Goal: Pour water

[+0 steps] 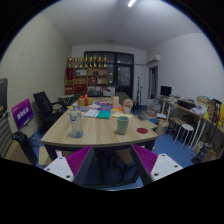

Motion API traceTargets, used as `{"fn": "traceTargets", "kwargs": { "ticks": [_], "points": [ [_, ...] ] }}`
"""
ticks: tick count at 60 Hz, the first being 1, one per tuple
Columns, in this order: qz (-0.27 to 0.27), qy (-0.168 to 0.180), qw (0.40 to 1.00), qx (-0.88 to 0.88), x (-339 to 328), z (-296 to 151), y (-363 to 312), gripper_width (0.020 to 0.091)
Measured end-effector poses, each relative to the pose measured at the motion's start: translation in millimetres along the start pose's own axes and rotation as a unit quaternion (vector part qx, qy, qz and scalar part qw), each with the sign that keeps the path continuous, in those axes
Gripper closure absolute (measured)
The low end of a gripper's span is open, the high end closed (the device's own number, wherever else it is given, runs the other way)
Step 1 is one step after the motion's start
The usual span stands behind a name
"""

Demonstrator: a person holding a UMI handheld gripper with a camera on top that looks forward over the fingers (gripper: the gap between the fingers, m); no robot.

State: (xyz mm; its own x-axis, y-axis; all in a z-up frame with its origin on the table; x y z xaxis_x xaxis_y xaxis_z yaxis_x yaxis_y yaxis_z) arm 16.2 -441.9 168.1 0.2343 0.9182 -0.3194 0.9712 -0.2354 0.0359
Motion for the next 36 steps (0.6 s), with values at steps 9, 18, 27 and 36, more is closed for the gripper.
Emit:
{"fn": "traceTargets", "kwargs": {
  "ticks": [9,18,27,36],
  "points": [
    [0.002,0.006,1.0,-0.001,-6,-12,-16,0.0277],
    [0.0,0.004,1.0,-0.012,-7,-20,-48,0.0277],
    [-0.021,0.012,1.0,-0.016,20,-21,-83,0.0276],
    [-0.057,0.023,0.998,-0.002,89,-4,-126,0.027]
  ]
}}
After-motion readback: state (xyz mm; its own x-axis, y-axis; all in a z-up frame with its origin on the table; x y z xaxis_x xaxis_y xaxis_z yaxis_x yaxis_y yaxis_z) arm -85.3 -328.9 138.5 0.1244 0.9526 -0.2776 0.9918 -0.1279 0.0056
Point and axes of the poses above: the point between the fingertips, and its own axes, seen from behind it with the camera up: y to the right, z down, x forward, the way the camera looks, the point moved 4 cm from there along -x, backward, against the way the camera looks, and after that the axes turned 2 degrees about -y, right-handed, at the moved point
